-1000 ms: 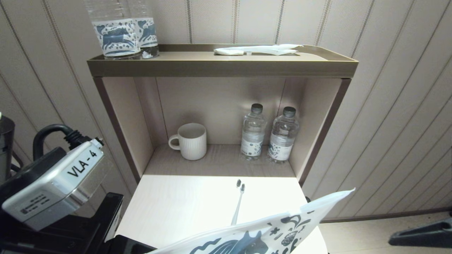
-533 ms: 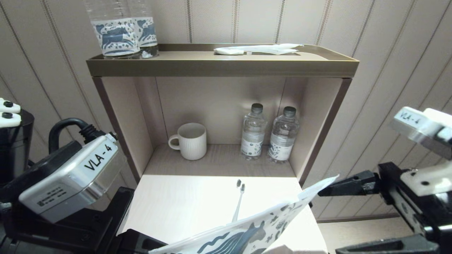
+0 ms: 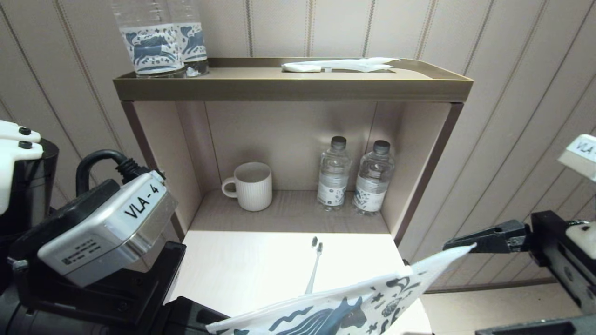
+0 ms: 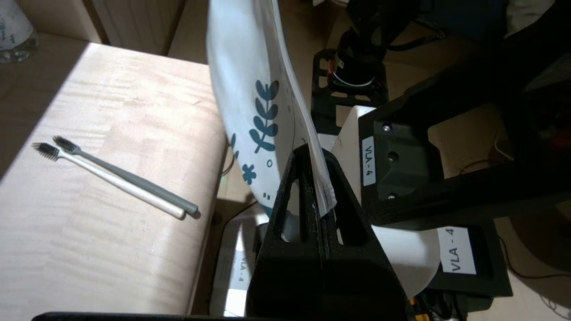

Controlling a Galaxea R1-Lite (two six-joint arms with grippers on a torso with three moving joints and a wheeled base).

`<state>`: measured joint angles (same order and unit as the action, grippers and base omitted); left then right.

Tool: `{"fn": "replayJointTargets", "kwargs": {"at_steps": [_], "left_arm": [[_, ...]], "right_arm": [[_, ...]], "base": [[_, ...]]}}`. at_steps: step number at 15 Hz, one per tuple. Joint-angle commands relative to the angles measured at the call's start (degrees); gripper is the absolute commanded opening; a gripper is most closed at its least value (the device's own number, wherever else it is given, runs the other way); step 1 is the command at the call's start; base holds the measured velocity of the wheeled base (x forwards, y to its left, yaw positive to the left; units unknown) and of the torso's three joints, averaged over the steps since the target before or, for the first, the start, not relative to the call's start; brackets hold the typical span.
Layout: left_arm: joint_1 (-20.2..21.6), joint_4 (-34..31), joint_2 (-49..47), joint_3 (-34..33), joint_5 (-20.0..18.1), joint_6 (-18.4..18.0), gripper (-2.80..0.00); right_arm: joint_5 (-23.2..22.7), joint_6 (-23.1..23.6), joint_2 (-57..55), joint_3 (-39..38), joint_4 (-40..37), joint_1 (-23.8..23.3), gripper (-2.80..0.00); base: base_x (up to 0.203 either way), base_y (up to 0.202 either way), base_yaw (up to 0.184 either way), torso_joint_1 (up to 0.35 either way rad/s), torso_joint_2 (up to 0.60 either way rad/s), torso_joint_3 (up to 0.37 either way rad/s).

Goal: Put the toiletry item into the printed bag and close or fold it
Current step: Hand it to the other hand

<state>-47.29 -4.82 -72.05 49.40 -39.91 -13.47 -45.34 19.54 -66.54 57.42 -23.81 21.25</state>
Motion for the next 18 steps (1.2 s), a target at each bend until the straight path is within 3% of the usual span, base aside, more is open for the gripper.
{"fn": "replayJointTargets", "kwargs": {"at_steps": [1,5,9,18], "left_arm": [[-0.04,-0.09,-1.38,1.08,-0.9,-0.06,-2.8],[-0.09,-0.15,-1.6,1.57,-1.14,-0.06,-2.8],[-0.09,-0.19,-1.27,1.66,-1.14,-0.06,-2.8],[-0.17,-0.19,-1.25,1.66,-1.14,-0.06,-2.8]], "right_arm": [[-0.42,0.33,-1.33,0.24,0.09,0.37,0.0],[-1.57,0.45,-6.04,0.17,3.4,3.82,0.0],[-6.03,0.32,-8.54,-0.18,6.14,3.63,0.0],[-6.78,0.32,-7.64,-2.05,6.58,3.14,0.0]], "base": [[0.0,0.0,0.0,0.0,0.0,0.0],[0.0,0.0,0.0,0.0,0.0,0.0],[0.0,0.0,0.0,0.0,0.0,0.0],[0.0,0.0,0.0,0.0,0.0,0.0]]}}
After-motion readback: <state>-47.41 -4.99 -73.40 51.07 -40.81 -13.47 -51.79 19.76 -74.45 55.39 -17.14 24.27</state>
